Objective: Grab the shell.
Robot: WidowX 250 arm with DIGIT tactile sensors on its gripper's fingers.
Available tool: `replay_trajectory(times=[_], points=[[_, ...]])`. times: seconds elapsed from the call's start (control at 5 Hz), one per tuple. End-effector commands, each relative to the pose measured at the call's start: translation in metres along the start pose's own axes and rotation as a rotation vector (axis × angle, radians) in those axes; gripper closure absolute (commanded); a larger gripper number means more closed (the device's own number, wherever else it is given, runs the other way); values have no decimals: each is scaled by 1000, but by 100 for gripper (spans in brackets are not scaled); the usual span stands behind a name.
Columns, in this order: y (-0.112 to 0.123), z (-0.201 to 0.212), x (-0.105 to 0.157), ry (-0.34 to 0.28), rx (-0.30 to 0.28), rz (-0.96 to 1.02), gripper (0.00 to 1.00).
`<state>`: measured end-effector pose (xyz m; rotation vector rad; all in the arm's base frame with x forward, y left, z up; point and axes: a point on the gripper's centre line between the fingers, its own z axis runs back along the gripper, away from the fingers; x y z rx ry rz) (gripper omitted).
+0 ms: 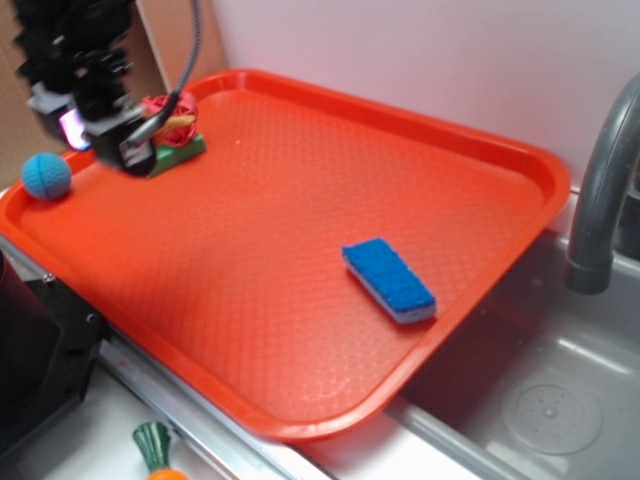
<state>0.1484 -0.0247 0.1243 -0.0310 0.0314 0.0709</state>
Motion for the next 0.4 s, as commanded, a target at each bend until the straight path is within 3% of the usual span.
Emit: replay_trajectory(times=[0.0, 0.2], points=[[0, 41, 13, -113, 25, 13, 100], [3, 38, 12, -112, 20, 28, 100]])
